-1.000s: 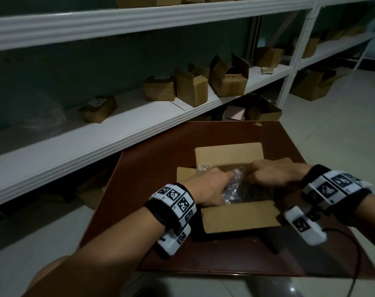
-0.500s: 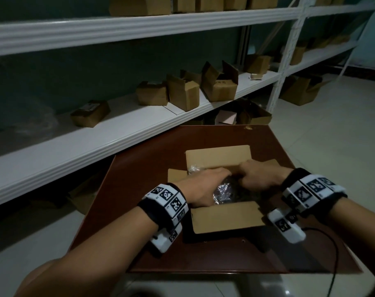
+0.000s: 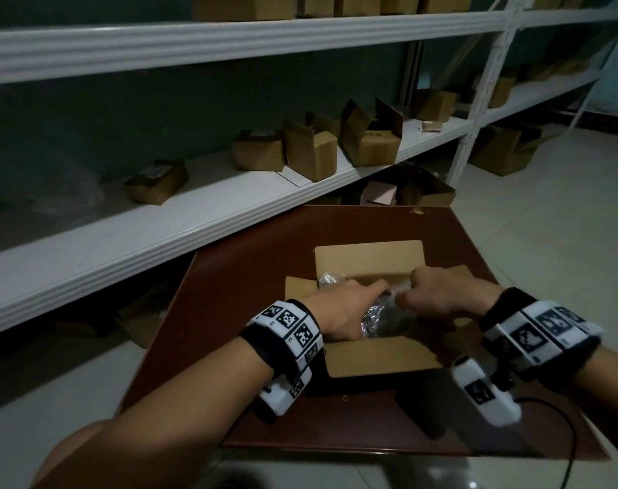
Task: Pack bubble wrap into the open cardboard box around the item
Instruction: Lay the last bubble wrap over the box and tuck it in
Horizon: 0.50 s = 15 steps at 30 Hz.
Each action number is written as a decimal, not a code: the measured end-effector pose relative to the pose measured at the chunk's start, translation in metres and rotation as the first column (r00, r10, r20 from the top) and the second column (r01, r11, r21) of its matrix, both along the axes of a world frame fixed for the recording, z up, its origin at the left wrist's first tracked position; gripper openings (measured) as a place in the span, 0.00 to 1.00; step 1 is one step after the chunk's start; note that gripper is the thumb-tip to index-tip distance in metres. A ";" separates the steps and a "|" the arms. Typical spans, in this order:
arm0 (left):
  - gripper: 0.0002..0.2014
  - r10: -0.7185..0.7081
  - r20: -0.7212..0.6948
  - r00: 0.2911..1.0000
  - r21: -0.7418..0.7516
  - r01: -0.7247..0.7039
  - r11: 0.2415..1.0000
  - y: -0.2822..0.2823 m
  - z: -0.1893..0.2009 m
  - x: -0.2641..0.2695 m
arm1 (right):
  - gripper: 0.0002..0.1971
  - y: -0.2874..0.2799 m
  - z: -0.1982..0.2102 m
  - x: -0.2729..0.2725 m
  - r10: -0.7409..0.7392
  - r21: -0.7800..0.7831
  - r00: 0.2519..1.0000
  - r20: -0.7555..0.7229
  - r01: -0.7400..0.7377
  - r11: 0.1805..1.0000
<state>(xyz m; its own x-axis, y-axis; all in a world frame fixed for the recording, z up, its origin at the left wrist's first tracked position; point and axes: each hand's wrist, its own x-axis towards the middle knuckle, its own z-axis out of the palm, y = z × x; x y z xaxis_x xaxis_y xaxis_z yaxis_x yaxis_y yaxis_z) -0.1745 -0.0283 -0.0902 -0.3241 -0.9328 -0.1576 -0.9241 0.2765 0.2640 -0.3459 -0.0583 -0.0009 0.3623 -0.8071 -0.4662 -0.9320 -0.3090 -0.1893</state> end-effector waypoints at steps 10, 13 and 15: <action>0.42 0.011 0.025 1.000 0.017 -0.012 1.000 0.004 0.006 -0.004 | 0.12 -0.030 -0.019 -0.007 -0.120 0.214 0.989 0.091 0.098 0.972; 0.43 0.009 0.030 1.000 0.035 -0.010 0.999 0.004 0.008 -0.004 | 0.16 -0.030 -0.017 -0.008 -0.086 0.204 0.992 0.088 0.067 0.977; 0.43 0.020 0.036 0.999 0.060 -0.022 0.998 0.003 0.010 -0.004 | 0.09 -0.023 -0.012 -0.005 -0.079 0.165 0.993 0.093 0.063 0.984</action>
